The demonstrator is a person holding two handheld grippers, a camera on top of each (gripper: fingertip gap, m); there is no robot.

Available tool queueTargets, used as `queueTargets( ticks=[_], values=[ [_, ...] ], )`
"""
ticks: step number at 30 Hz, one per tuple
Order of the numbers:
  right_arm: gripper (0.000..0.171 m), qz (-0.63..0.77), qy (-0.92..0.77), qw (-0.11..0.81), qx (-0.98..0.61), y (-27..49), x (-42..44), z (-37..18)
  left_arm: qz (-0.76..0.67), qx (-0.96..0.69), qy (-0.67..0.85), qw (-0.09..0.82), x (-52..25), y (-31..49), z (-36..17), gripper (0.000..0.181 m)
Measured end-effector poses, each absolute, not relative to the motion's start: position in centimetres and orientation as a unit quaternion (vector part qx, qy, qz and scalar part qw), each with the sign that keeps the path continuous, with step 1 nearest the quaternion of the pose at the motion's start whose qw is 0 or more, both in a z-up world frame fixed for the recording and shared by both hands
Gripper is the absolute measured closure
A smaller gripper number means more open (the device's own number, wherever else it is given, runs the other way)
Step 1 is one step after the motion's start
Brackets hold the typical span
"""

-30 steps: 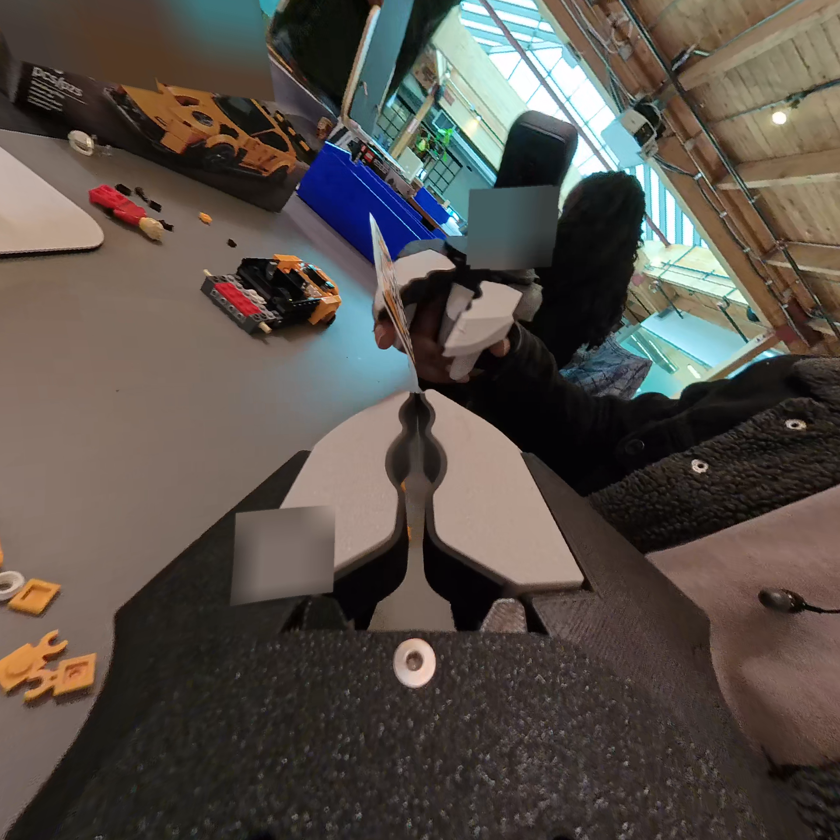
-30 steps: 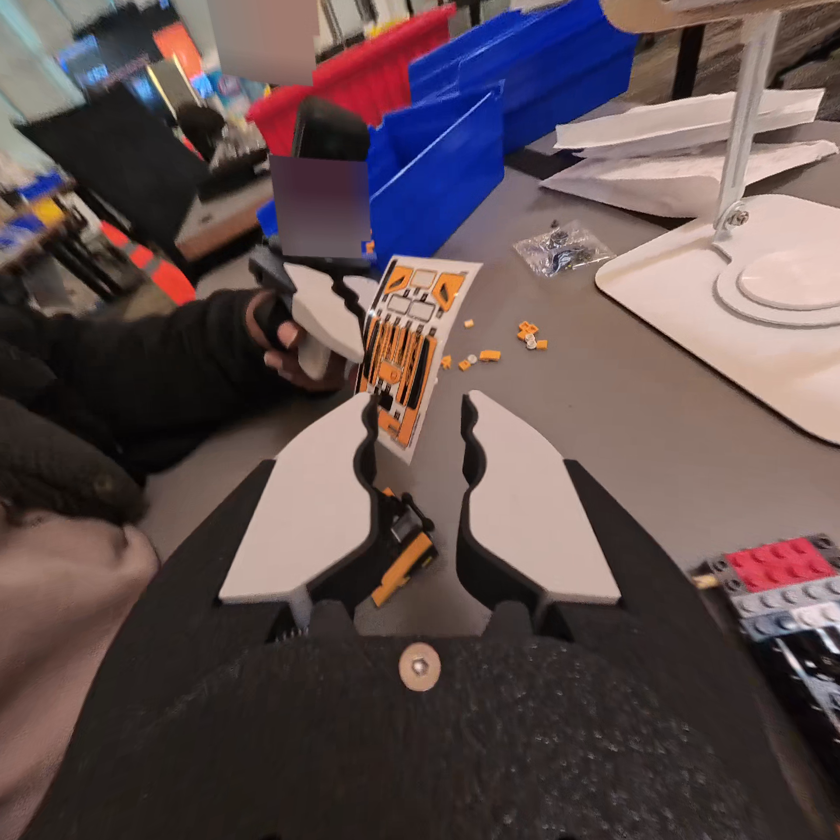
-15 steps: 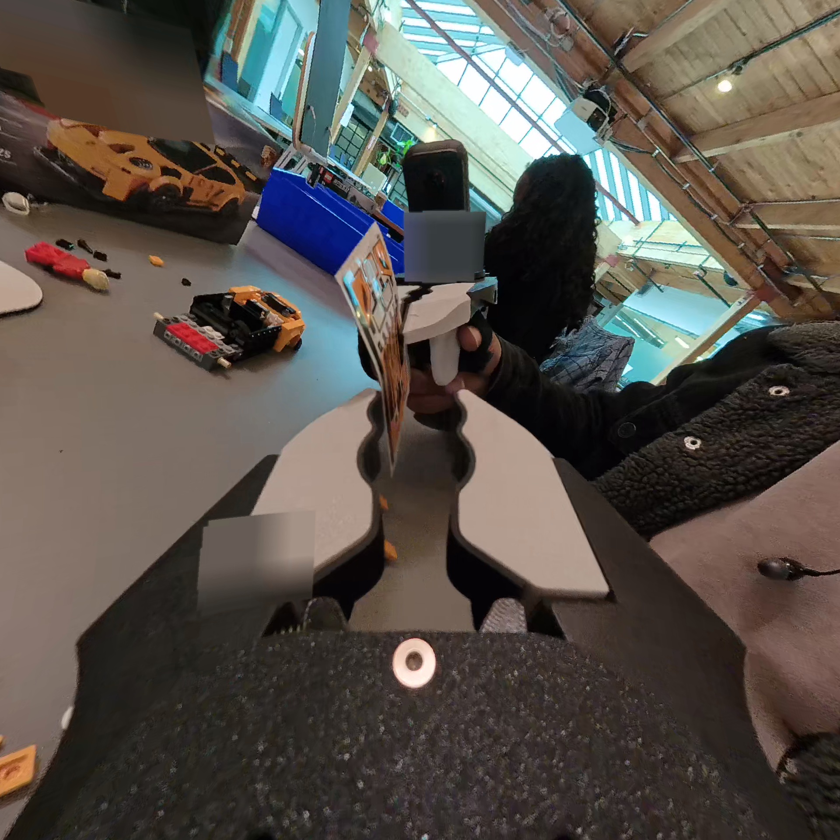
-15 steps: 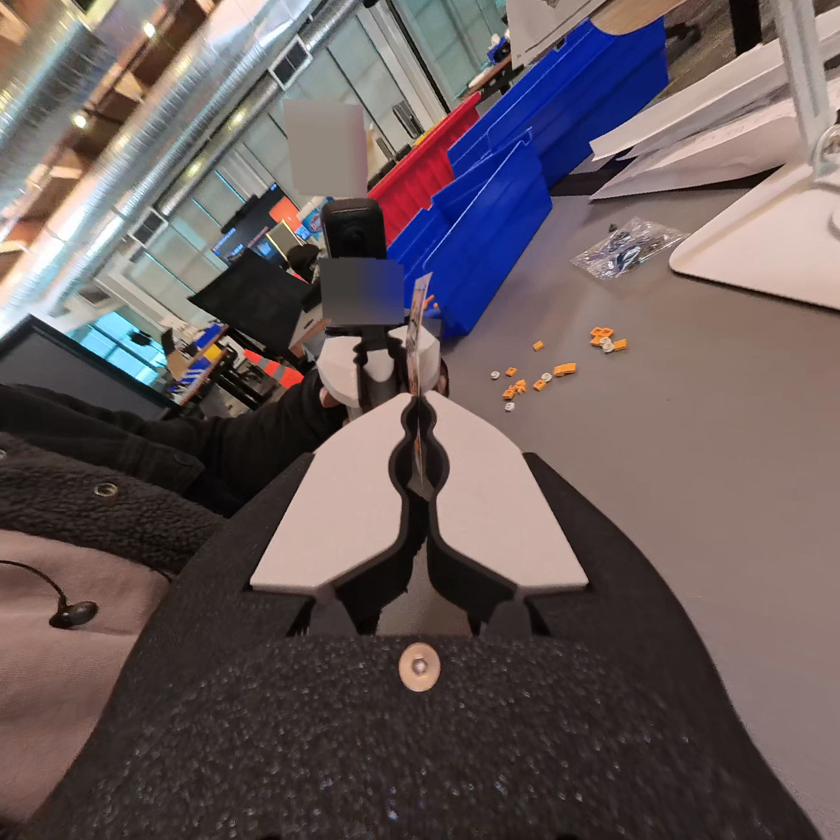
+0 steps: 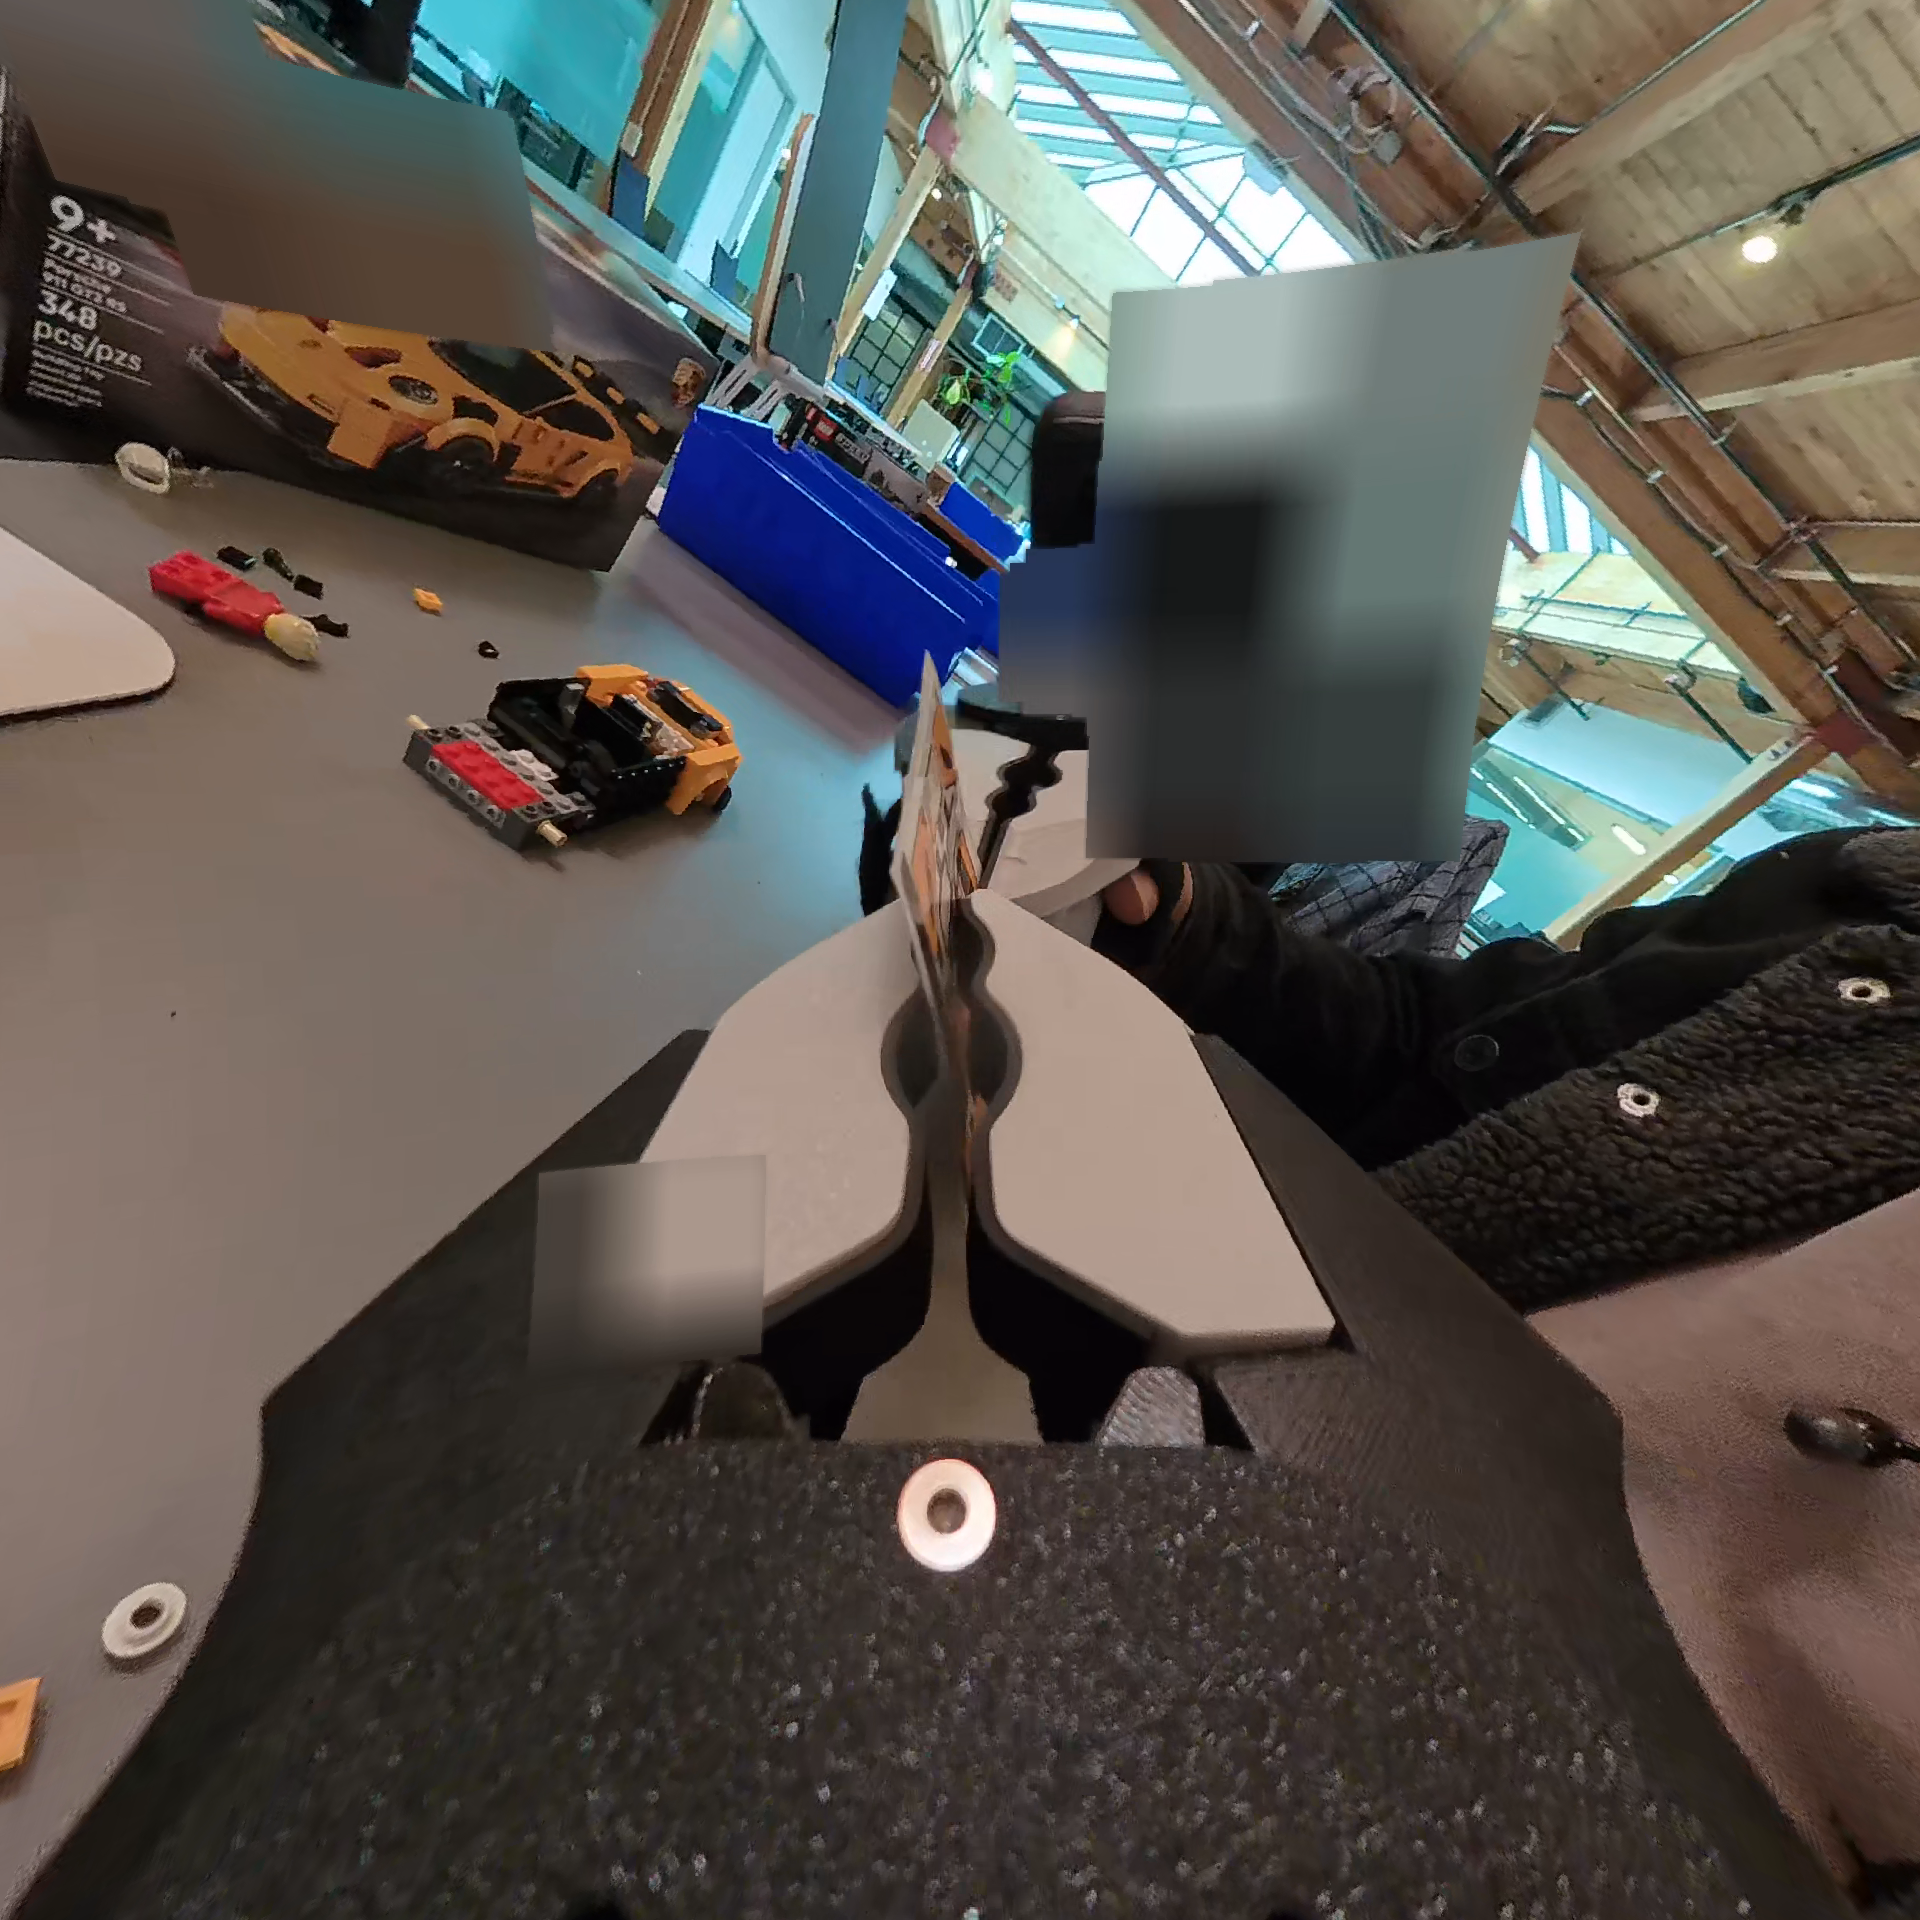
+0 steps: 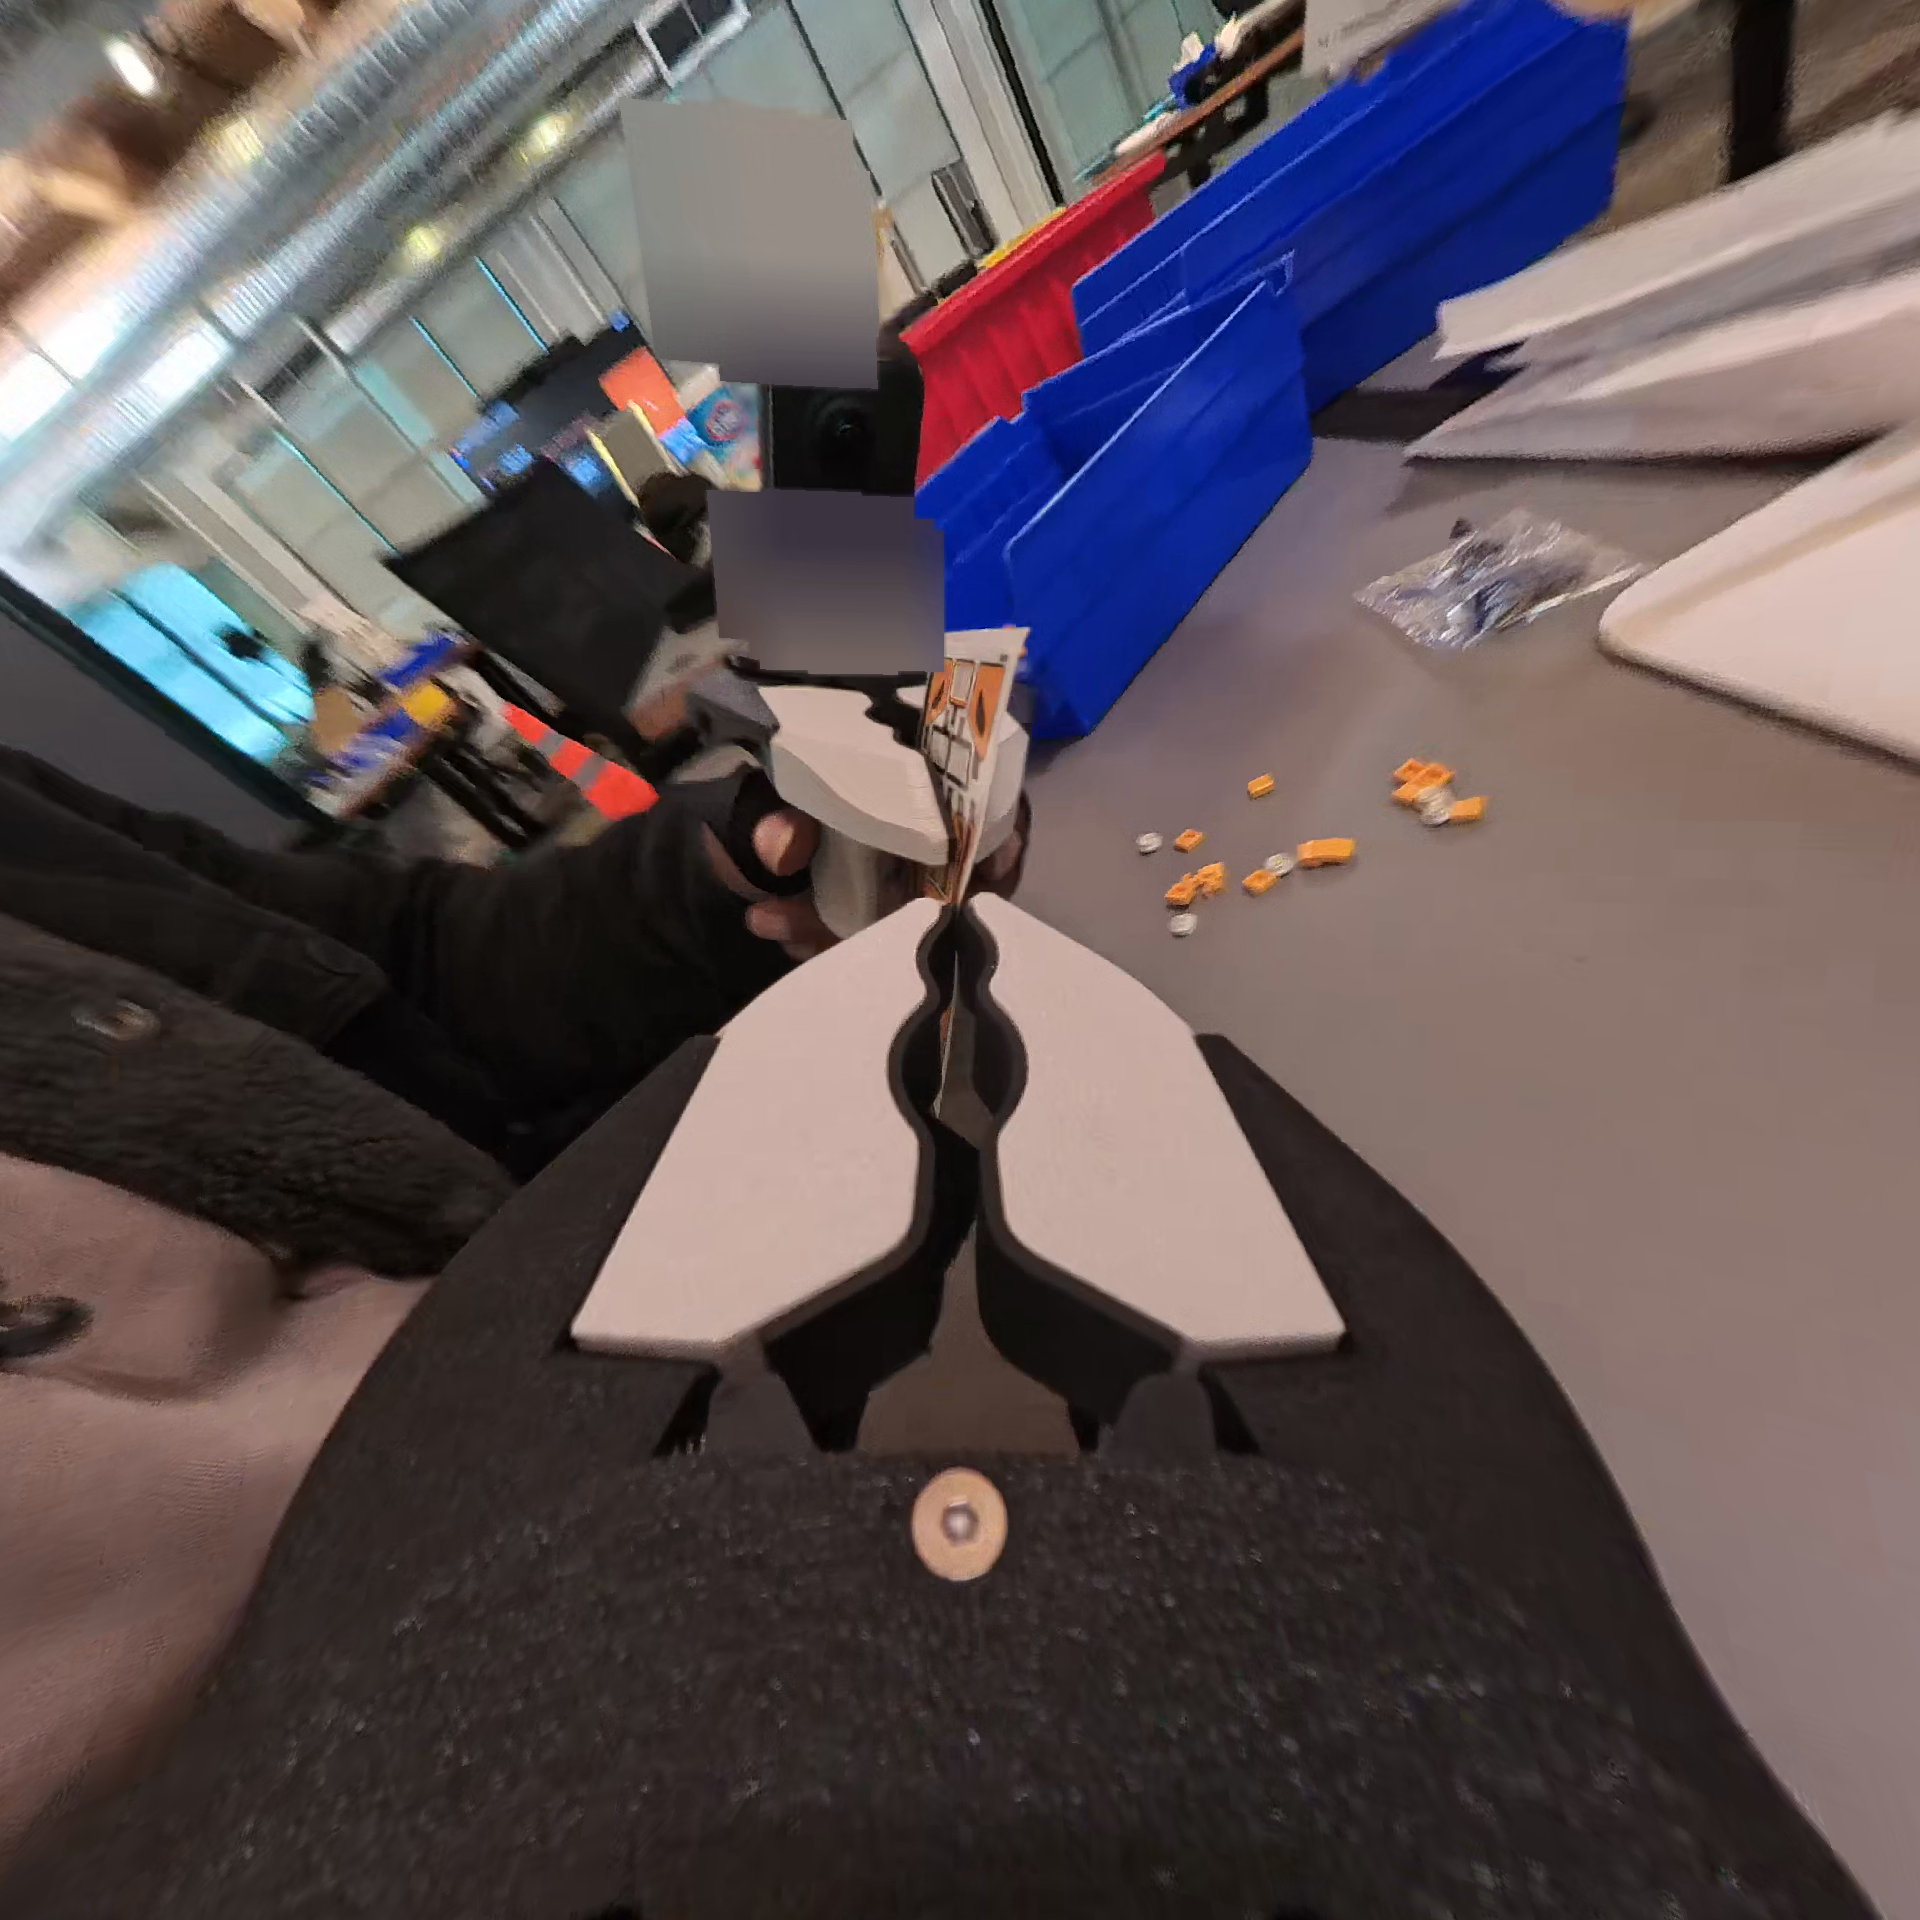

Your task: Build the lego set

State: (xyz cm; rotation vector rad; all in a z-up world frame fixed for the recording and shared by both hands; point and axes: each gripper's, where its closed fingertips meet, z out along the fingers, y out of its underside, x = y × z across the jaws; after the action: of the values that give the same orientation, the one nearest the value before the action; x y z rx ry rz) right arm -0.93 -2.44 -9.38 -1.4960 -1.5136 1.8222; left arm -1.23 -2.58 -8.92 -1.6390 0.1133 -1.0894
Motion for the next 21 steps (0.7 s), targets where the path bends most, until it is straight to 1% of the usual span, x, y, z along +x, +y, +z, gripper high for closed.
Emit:
queueTargets(
  ticks=[2,4,6,7,9,12,13,15,17,21],
  values=[
    [0.171,0.593,-0.576,0.256,-0.501,-1.8,-0.9,-9.5,-0.457,-0.699,0.041,0.549,-1.4,-2.5,-9.1,0.181],
    [0.166,0.541,-0.611,0.341,-0.467,-1.3,-0.7,-8.9,-0.456,-0.703,0.032,0.545,-1.6,-2.4,-9.3,0.181],
    [0.159,0.49,-0.636,0.399,-0.443,-1.1,-0.6,-8.6,-0.456,-0.704,0.026,0.544,-1.8,-2.3,-9.5,0.181],
    [0.155,0.466,-0.648,0.412,-0.441,-1.1,-0.7,-8.9,-0.457,-0.704,0.026,0.543,-1.8,-2.3,-9.5,0.181],
    [0.146,0.451,-0.66,0.402,-0.447,-1.4,-0.9,-9.8,-0.461,-0.701,0.032,0.543,-1.5,-2.4,-9.4,0.181],
    [0.146,0.483,-0.648,0.367,-0.461,-1.8,-1.0,-10.1,-0.465,-0.698,0.042,0.542,-1.1,-2.5,-9.3,0.181],
    [0.147,0.502,-0.64,0.35,-0.465,-2.0,-0.9,-9.9,-0.468,-0.694,0.048,0.545,-0.9,-2.7,-9.1,0.181],
    [0.155,0.538,-0.627,0.312,-0.47,-2.5,-0.7,-9.7,-0.472,-0.685,0.061,0.552,-0.7,-2.9,-8.6,0.181],
    [0.171,0.565,-0.617,0.292,-0.464,-2.8,-0.4,-9.1,-0.473,-0.686,0.068,0.548,-0.4,-3.0,-8.6,0.181],
    [0.171,0.578,-0.612,0.261,-0.473,-3.0,-0.2,-9.0,-0.469,-0.688,0.082,0.548,-0.3,-3.2,-8.6,0.18]
  ],
)
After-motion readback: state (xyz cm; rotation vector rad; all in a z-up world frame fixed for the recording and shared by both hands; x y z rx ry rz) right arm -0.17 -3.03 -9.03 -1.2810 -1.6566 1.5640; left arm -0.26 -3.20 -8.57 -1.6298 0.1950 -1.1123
